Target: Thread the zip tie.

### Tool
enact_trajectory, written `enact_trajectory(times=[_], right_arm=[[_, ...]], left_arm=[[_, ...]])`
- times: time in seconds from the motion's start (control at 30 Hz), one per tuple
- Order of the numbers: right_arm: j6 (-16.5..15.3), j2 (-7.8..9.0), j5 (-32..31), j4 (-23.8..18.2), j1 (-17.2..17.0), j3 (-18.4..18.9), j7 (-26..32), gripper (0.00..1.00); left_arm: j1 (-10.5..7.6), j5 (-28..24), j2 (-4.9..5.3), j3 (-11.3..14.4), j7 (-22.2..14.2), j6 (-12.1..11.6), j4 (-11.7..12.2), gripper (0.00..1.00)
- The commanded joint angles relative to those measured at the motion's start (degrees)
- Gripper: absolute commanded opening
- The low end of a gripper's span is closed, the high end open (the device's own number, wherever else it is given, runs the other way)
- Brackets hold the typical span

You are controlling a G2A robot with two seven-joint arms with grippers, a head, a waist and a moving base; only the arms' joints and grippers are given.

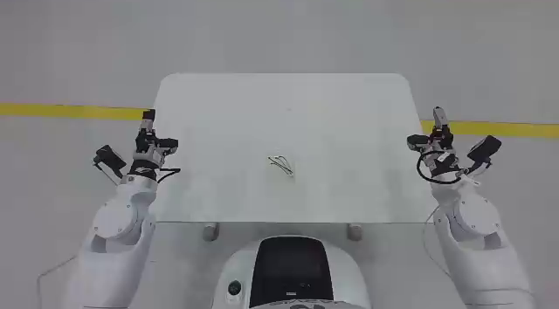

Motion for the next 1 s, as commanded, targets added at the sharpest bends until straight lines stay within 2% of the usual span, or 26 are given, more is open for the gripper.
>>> enact_trajectory(times=[0.0,0.03,0.07,0.1,0.13,0.17,0.3,0.43,0.5,0.57,0.93,0.97], right_arm=[[0.0,0.00,0.0,0.0,0.0,0.0,0.0,1.00],[0.0,0.00,0.0,0.0,0.0,0.0,0.0,0.78],[0.0,0.00,0.0,0.0,0.0,0.0,0.0,0.78],[0.0,0.00,0.0,0.0,0.0,0.0,0.0,1.00],[0.0,0.00,0.0,0.0,0.0,0.0,0.0,1.00],[-0.1,0.03,-0.8,-0.2,0.2,0.0,0.1,1.00],[0.8,0.23,-10.9,-0.7,1.8,-1.5,0.6,1.00],[5.6,0.40,-23.8,-0.7,5.1,-5.1,1.3,1.00],[7.0,0.26,-26.8,-0.6,6.2,-7.2,1.8,1.00],[7.1,0.12,-27.4,-0.4,6.7,-8.1,1.7,1.00],[7.1,0.12,-27.4,-0.4,6.7,-8.1,1.7,1.00],[6.6,0.21,-28.9,-1.0,6.9,-8.1,2.0,1.00]], left_arm=[[0.00,0.0,0.00,0.0,0.0,0.0,0.0,0.78],[0.00,0.0,0.00,0.0,0.0,0.0,0.0,1.00],[0.00,0.0,0.00,0.0,0.0,0.0,0.0,0.78],[0.00,0.0,0.00,0.0,0.0,0.0,0.0,1.00],[0.00,0.0,0.00,0.0,0.0,0.0,0.0,0.78],[0.00,0.0,0.00,0.0,0.0,0.0,0.0,1.00],[0.00,0.0,0.00,0.0,0.0,0.0,0.0,1.00],[0.00,0.0,0.00,0.0,0.0,0.0,0.0,1.00],[0.00,0.0,0.00,0.0,0.0,0.0,0.0,1.00],[0.00,0.0,0.00,0.0,0.0,0.0,0.0,1.00],[0.00,0.0,0.00,0.0,0.0,0.0,0.0,1.00],[0.00,0.0,0.00,0.0,0.0,0.0,0.0,1.00]])
